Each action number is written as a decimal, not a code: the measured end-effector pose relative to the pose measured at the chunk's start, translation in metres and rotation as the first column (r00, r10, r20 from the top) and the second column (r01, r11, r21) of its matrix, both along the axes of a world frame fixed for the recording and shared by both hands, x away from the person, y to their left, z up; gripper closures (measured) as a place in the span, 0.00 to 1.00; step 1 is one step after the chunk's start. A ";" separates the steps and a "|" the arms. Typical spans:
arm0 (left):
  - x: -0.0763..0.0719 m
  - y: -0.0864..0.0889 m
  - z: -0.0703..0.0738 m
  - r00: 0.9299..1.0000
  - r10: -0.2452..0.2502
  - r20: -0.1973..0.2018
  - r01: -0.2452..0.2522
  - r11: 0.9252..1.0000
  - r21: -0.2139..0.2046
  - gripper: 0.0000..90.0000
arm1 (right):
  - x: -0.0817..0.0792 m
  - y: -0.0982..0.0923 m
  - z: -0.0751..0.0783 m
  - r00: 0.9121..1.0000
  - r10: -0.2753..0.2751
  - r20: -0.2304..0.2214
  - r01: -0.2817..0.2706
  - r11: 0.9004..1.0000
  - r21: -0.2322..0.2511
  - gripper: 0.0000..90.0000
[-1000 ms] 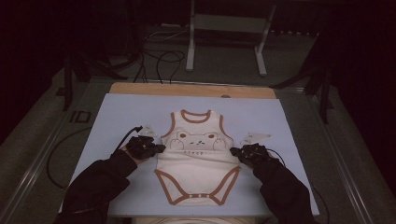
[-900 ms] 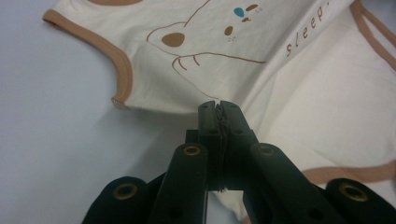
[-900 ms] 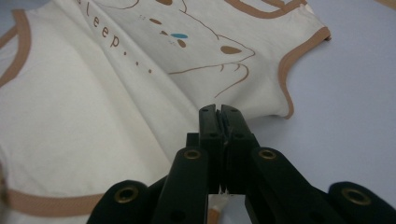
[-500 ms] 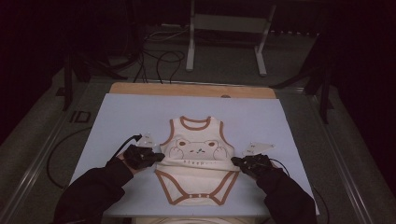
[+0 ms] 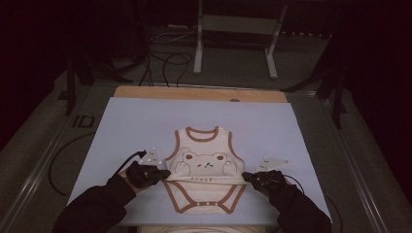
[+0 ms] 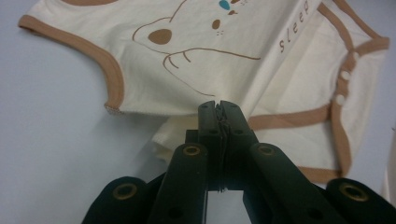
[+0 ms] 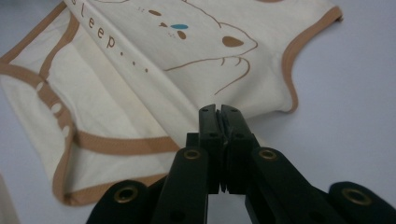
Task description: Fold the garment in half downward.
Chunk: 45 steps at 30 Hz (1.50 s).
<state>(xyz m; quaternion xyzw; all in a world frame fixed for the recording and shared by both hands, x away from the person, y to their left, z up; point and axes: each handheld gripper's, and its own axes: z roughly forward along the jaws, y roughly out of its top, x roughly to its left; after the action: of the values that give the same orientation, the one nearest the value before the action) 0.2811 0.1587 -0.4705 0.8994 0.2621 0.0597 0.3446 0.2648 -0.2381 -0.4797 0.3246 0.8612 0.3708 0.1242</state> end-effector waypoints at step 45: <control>-0.038 -0.005 -0.036 0.990 -0.067 -0.123 0.070 0.997 0.024 0.99 | -0.046 -0.008 -0.031 0.998 0.011 -0.064 -0.012 1.000 -0.019 0.98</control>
<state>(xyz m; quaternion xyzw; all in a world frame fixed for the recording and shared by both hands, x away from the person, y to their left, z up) 0.2431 0.1537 -0.5061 0.9146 0.2509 -0.0036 0.3172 0.2190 -0.2456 -0.5108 0.3301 0.8703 0.3524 0.0977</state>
